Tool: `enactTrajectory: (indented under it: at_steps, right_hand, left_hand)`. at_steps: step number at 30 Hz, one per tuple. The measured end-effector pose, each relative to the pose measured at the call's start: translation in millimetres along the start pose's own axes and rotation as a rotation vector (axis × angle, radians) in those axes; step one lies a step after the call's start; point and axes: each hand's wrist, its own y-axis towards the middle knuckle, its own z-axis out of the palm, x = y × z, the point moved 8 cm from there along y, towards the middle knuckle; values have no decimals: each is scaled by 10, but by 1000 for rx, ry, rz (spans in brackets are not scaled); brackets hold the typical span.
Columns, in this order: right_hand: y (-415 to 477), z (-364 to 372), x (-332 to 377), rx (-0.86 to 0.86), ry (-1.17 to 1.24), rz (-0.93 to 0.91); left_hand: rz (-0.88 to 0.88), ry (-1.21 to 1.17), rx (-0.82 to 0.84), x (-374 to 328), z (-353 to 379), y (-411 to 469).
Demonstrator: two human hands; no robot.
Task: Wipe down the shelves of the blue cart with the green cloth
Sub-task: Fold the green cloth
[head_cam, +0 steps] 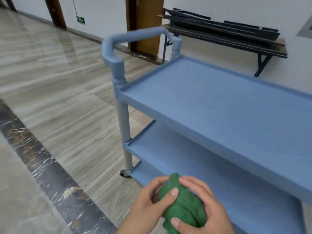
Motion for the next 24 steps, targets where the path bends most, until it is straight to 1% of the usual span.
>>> enactTrajectory:
  at_steps: [1, 3, 5, 7, 8, 10, 11, 13, 15, 17, 20, 21, 24]
  right_hand:
    - [99, -99, 349, -7, 33, -27]
    - [281, -310, 929, 41, 123, 33]
    - [450, -479, 1435, 132, 278, 94]
    - [639, -673, 2086, 258, 419, 140]
    - [747, -806, 2433, 299, 451, 155]
    - [971, -991, 2913, 331, 408, 138]
    - [1100, -1130, 3184, 309, 364, 126]
    - [1321, -1367, 3615, 251, 286, 121]
    - [1495, -1553, 3922, 225, 238, 92]
    - [1646, -1736, 4135, 177, 217, 67]
    - [1836, -1774, 4380, 203, 268, 40]
    - [1918, -1790, 4451, 189, 273, 19]
    - [2215, -1908, 4649, 61, 170, -77]
  left_hand:
    - [59, 27, -10, -459, 13, -38]
    - [148, 49, 6, -1264, 65, -90]
    - [205, 56, 25, -2039, 138, -157]
    - [262, 109, 94, -2795, 217, -168]
    - [300, 154, 137, -3171, 259, -161]
    - [385, 264, 191, -3747, 350, -171]
    - [433, 325, 217, -4068, 372, -152]
    - [488, 424, 206, -4609, 353, -94]
    - [532, 452, 172, -4996, 300, -25]
    - [538, 452, 154, -5287, 254, 80]
    - [571, 507, 133, -5559, 241, 200]
    - [579, 519, 124, -5626, 242, 257]
    - [538, 468, 112, -5744, 180, 470]
